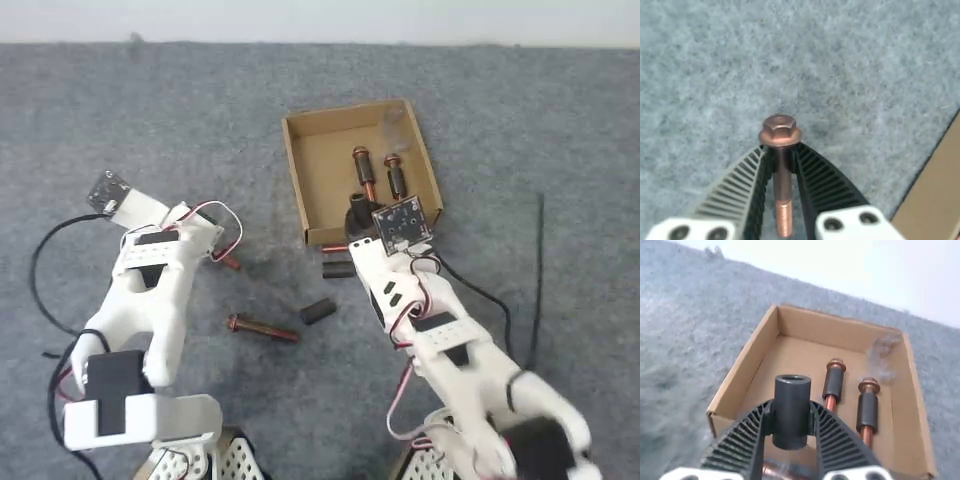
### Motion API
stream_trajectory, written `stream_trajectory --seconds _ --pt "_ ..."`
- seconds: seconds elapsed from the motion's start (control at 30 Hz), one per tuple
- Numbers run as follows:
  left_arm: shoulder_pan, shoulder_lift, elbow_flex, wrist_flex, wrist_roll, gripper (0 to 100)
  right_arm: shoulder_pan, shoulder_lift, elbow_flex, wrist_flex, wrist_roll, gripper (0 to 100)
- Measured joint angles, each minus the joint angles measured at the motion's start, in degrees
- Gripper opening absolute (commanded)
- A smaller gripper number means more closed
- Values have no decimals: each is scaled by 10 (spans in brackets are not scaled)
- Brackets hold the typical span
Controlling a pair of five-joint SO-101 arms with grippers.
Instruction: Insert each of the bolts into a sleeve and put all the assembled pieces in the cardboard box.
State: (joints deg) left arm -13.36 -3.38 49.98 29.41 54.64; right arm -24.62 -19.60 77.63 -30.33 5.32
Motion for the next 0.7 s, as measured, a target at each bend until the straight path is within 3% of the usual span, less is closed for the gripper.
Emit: stream_trajectory --seconds 0.3,0.5,0.7 --pt "0 0 0 0 0 11 0 234 -45 -314 -1 7" --pt "0 0 0 0 0 11 1 367 -91 -446 -1 7" --pt "5 0 0 0 0 11 0 389 -72 -564 -1 7"
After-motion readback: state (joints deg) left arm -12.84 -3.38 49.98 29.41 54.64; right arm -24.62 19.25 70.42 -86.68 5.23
